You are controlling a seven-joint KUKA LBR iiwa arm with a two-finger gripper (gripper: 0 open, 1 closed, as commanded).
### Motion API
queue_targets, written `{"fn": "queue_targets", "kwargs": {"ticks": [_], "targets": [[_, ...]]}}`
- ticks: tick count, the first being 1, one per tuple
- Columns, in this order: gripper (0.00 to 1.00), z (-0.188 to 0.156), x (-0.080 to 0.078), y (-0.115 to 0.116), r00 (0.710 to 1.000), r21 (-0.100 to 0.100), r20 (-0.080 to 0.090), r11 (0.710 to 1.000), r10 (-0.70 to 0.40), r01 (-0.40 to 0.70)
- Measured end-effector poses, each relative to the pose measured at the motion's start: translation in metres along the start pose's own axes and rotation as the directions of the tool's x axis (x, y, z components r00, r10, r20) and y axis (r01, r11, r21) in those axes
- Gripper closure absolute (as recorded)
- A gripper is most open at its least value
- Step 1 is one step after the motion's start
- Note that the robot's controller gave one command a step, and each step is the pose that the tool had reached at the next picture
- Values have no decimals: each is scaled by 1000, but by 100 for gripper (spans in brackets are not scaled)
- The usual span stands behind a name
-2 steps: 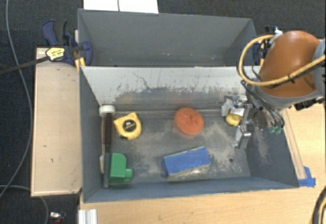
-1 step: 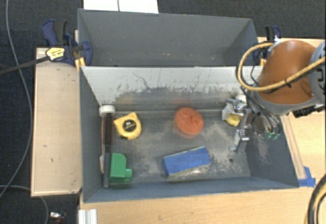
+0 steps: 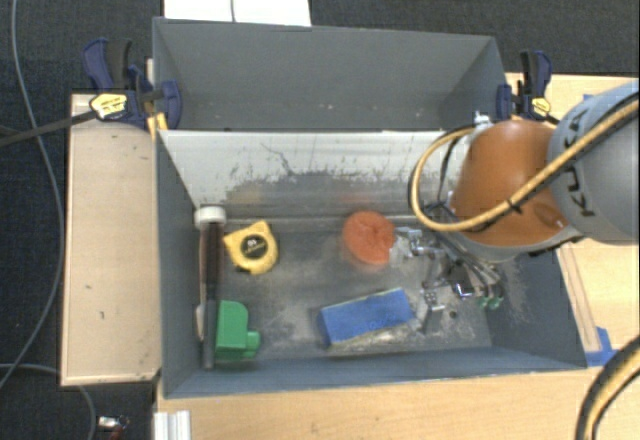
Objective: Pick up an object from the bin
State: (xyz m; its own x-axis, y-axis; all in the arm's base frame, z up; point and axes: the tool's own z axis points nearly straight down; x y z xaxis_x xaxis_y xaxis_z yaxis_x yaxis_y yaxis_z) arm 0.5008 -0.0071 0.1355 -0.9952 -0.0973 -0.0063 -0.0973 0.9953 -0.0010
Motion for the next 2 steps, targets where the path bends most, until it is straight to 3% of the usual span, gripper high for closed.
{"fn": "queue_targets", "kwargs": {"ticks": [1,2], "targets": [[0,58,12,-2,999,7,4,999,37,-37],[100,65,17,42,995,1,12,995,-97,97]]}}
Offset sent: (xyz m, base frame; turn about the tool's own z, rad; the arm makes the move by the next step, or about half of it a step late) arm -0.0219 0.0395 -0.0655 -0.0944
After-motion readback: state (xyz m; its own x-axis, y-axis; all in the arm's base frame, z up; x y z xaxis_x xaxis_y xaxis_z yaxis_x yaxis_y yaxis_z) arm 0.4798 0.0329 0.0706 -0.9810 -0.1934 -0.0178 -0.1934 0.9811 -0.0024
